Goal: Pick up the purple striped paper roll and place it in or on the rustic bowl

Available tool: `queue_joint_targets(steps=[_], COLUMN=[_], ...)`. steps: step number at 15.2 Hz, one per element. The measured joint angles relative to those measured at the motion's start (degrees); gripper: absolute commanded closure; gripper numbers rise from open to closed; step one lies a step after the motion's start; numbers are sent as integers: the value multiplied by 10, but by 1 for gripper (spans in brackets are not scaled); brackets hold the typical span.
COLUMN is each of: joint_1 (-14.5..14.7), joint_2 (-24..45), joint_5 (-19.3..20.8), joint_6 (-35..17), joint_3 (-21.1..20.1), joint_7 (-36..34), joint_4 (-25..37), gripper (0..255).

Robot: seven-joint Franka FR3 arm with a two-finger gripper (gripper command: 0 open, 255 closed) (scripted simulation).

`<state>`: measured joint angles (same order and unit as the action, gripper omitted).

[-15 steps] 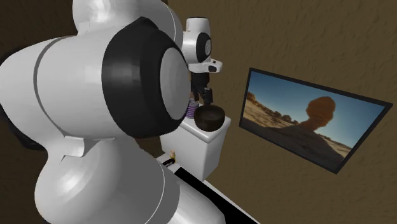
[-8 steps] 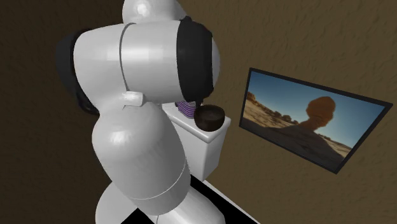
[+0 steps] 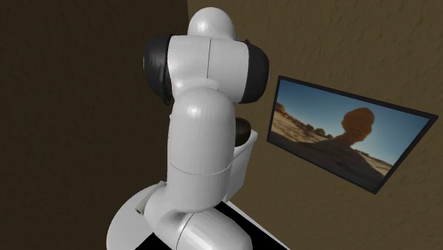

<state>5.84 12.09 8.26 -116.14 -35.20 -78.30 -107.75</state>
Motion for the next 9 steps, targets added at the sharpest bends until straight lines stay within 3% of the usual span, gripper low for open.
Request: queue_joint_targets(steps=[4,9], joint_1=[43,56], joint_2=[97,131], joint_5=[48,66], joint_6=[8,-16], joint_3=[12,22], joint_7=[-67,-87], joint_4=[90,96], gripper=[0,0])
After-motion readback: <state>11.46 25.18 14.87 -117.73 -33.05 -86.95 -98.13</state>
